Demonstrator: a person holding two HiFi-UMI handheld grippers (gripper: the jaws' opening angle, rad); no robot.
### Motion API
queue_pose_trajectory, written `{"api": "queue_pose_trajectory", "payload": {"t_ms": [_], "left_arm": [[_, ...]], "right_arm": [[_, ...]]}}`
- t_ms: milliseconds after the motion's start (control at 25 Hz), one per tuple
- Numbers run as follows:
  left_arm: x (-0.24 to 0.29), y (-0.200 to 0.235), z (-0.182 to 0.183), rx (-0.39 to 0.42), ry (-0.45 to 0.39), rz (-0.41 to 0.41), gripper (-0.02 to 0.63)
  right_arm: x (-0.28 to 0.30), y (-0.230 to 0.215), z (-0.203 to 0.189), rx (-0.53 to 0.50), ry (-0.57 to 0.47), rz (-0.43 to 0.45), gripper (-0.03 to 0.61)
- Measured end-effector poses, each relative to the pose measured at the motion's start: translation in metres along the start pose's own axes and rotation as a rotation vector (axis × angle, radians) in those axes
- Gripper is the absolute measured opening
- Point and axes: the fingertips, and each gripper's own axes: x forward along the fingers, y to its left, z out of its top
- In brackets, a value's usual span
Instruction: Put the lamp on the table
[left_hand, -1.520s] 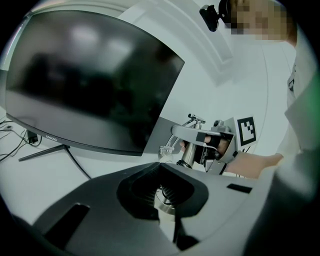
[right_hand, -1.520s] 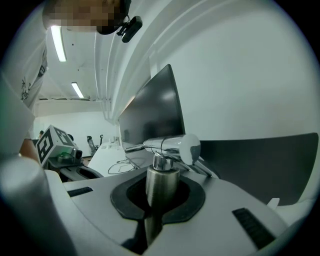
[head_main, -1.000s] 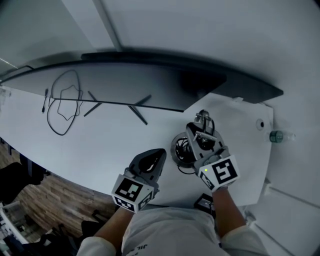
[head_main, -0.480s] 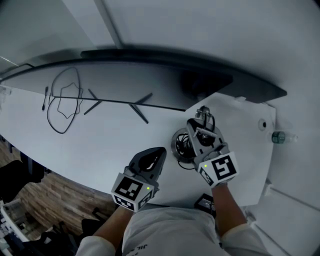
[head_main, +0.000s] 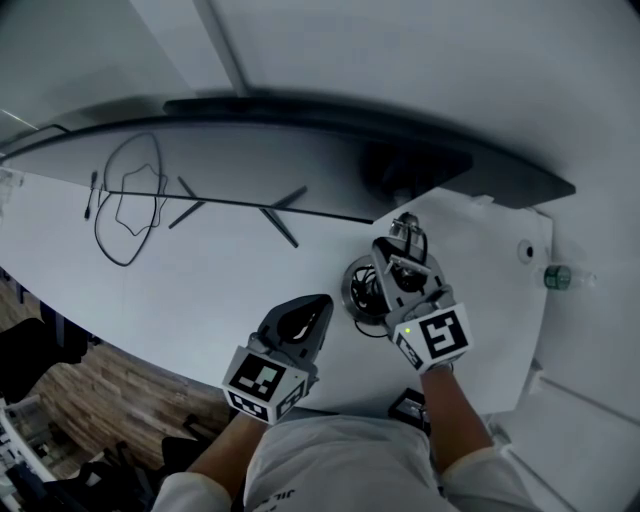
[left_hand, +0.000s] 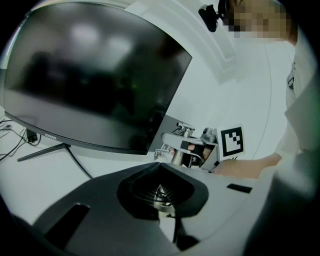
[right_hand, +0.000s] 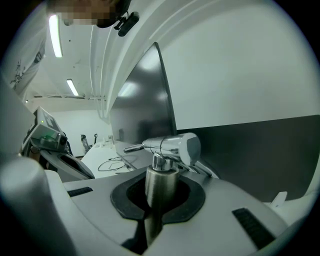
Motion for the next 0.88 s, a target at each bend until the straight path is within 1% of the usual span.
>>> {"api": "queue_pose_trajectory", "payload": {"t_ms": [480, 680, 880], "left_arm": [[-0.004, -0.006, -0.001, 0.001, -0.008, 0.0, -0.003], [-0.008, -0.006, -0.003, -0.005, -0.01, 0.004, -0.003], [-0.013, -0.009, -0.004, -0.003, -0.017, 0.009, -0.003]], "right_arm": [[-0.005, 0.008, -0.004, -0.03, -0.008, 0.005, 0.037], [-0.007, 0.01, -0.007, -0.046, -0.002, -0.006, 0.038], [-0.01, 0.012, -0.006, -0.055, -0.023, -0.026, 0.038]]}}
